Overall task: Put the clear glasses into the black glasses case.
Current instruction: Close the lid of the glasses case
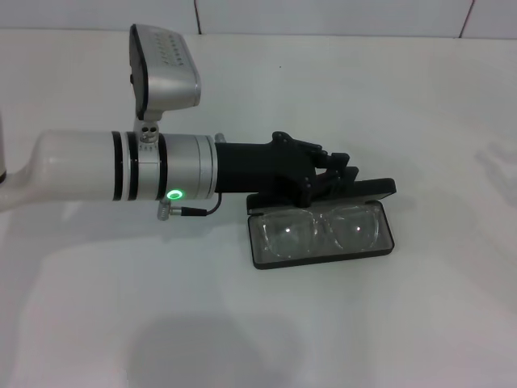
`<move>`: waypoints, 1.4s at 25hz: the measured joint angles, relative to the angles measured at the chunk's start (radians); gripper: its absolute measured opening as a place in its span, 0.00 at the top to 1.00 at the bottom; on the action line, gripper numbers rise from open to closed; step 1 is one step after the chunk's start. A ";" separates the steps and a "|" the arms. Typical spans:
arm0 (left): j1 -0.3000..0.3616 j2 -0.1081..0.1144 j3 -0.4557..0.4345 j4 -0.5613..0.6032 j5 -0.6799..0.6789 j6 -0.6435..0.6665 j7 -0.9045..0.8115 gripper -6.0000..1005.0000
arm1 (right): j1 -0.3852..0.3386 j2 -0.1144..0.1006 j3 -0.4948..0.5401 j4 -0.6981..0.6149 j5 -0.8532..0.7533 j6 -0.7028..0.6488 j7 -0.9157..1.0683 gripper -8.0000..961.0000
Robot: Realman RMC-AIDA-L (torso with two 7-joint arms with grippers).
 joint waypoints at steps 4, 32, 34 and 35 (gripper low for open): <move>0.001 0.000 0.001 -0.011 0.000 -0.001 0.007 0.79 | 0.015 0.000 -0.003 0.024 -0.018 0.000 -0.008 0.74; 0.017 0.000 0.057 -0.037 -0.002 -0.012 0.022 0.81 | 0.007 0.002 -0.002 0.088 -0.018 -0.049 -0.034 0.74; 0.017 -0.001 0.082 -0.034 -0.002 -0.010 0.026 0.81 | 0.007 0.002 -0.002 0.096 -0.018 -0.050 -0.036 0.74; 0.017 -0.001 0.103 -0.031 -0.002 -0.010 0.028 0.81 | 0.009 0.002 -0.002 0.102 -0.018 -0.054 -0.039 0.74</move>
